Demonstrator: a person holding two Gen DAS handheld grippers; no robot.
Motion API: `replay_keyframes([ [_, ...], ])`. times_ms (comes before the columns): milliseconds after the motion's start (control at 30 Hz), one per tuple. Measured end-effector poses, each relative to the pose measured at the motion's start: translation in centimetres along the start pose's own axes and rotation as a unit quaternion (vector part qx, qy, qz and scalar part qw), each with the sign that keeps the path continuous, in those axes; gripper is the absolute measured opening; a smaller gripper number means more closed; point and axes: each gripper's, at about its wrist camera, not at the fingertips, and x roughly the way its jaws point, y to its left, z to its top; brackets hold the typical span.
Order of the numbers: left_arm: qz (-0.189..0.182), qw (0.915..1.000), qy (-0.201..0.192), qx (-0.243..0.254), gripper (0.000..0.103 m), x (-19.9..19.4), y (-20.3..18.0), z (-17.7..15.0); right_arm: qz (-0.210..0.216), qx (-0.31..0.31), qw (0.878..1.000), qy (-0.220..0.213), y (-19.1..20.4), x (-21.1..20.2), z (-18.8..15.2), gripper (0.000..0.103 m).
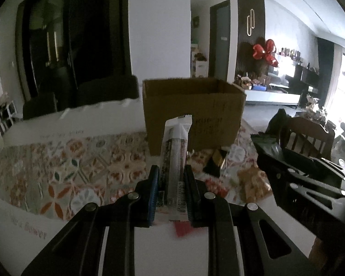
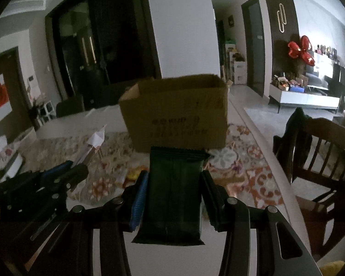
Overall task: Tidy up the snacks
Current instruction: 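Lift the white tube with the left tool while the right tool carries the green packet over the box, then open the left tool over the box while the right tool releases the green packet inside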
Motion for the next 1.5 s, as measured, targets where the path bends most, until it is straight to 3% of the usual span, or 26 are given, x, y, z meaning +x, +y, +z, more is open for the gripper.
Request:
replay_keyframes([
  [467,-0.018,0.9992,-0.031,0.021,0.022,1.2,-0.7,7.6,0.013,-0.014,0.999,-0.042,-0.9,0.5,7.2,0.046],
  [733,-0.012,0.9987,-0.016,0.048,0.022,3.7,-1.0,12.2,0.015,-0.03,0.999,-0.035,-1.7,2.3,12.2,0.046],
  [1033,-0.021,0.998,0.022,0.055,0.022,7.5,-1.2,16.4,0.009,-0.045,0.999,-0.009,-2.9,6.1,16.9,0.046],
  [1500,-0.047,0.9925,0.11,0.021,0.022,15.3,-0.7,18.5,0.018,-0.036,0.997,0.072,-4.5,12.5,18.9,0.047],
])
